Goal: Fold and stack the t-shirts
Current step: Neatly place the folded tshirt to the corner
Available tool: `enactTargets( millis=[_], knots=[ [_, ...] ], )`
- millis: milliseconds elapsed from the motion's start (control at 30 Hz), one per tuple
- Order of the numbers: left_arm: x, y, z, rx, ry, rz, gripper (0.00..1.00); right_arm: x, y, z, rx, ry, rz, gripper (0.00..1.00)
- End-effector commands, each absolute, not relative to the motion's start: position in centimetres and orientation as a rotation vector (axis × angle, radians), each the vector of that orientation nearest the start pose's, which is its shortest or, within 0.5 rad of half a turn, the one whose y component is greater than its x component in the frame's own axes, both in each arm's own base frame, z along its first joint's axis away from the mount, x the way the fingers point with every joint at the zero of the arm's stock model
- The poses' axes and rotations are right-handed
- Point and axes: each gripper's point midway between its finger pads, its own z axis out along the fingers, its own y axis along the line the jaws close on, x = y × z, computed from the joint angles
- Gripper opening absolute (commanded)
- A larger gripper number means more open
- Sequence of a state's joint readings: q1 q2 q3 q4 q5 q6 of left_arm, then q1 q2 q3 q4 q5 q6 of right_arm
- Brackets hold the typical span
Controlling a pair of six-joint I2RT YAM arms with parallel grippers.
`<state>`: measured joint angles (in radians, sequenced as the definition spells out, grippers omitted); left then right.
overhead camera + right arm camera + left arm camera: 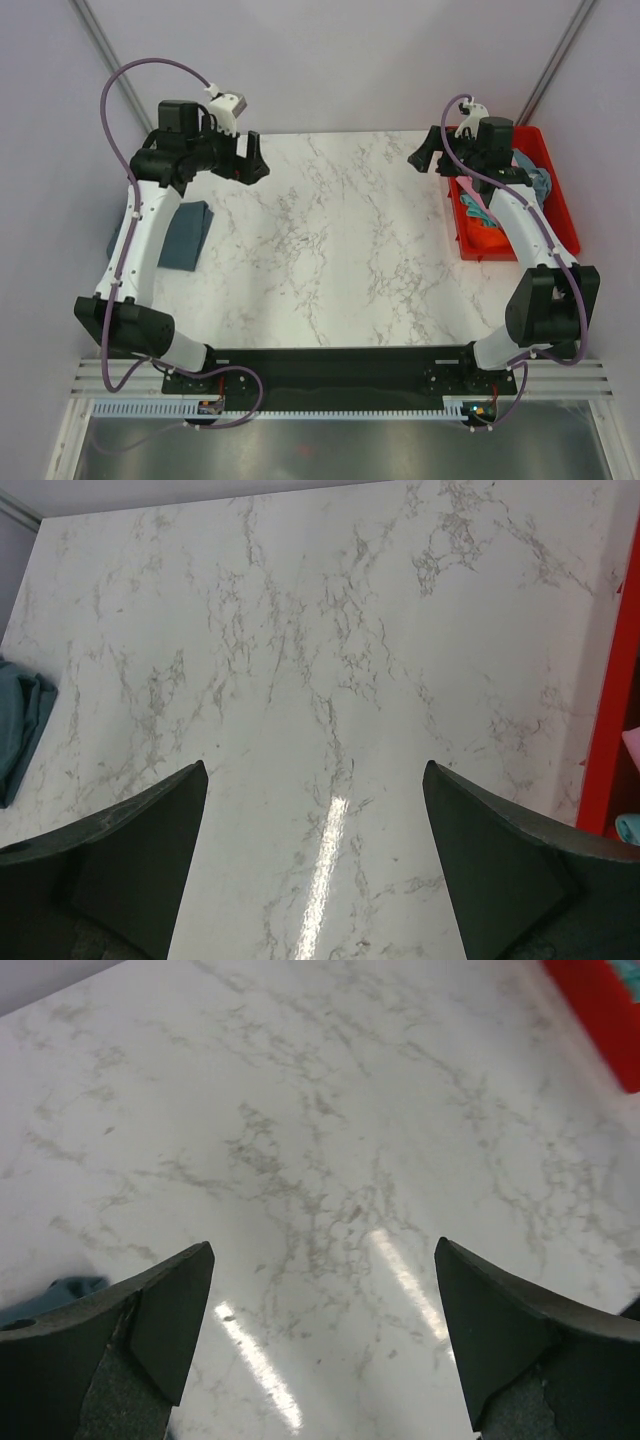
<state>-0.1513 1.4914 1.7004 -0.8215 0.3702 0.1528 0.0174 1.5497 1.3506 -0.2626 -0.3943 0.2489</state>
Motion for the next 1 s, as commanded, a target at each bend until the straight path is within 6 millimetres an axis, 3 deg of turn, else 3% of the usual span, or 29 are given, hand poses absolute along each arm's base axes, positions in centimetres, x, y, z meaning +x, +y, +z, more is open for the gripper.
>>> enactTargets(
  millis=[0,200,333,467,500,567,600,700,800,867,933,967],
  knots=[
    [35.3,-15.5,36.1,0.559,1.984,-0.818,0.99,45.7,8.4,26.0,-0.013,2.002,0.583,0.98],
    [35.6,-15.0,36.6,0.412,1.981,-1.096,0.99,45.4,8.4,25.8,-0.007,2.007,0.589,0.98],
    [36.3,-14.2,36.3,0.394,1.982,-1.027,0.99,45.3,8.3,25.5,-0.005,2.011,0.59,0.98],
    [38.7,-10.9,34.9,0.367,2.023,-0.592,0.99,45.5,8.4,25.6,-0.005,2.008,0.59,0.98],
    [39.6,-9.1,34.3,0.358,2.038,-0.394,0.99,45.5,8.3,25.6,-0.004,2.008,0.591,0.98],
    [40.4,-7.0,34.1,0.311,2.051,-0.212,0.99,45.7,8.4,25.6,-0.004,2.009,0.593,0.98],
    [40.8,-4.9,33.8,0.276,2.064,-0.059,0.99,45.7,8.4,25.6,-0.004,2.009,0.593,0.98],
    [41.4,-1.6,33.2,0.234,2.089,0.168,0.99,45.9,8.4,25.4,-0.001,2.012,0.595,0.98],
    [41.4,-0.3,32.6,0.226,2.107,0.257,0.99,45.9,8.4,25.4,-0.003,2.012,0.596,0.98],
    [41.3,-0.4,32.5,0.229,2.107,0.247,0.99,45.9,8.4,25.2,0.0,2.016,0.597,0.98],
    [41.3,-2.3,32.7,0.25,2.092,0.104,0.99,45.9,8.4,25.1,0.003,2.017,0.599,0.98],
    [40.8,-4.3,33.4,0.28,2.065,-0.072,0.99,45.9,8.4,25.1,0.003,2.017,0.599,0.98]
  ],
)
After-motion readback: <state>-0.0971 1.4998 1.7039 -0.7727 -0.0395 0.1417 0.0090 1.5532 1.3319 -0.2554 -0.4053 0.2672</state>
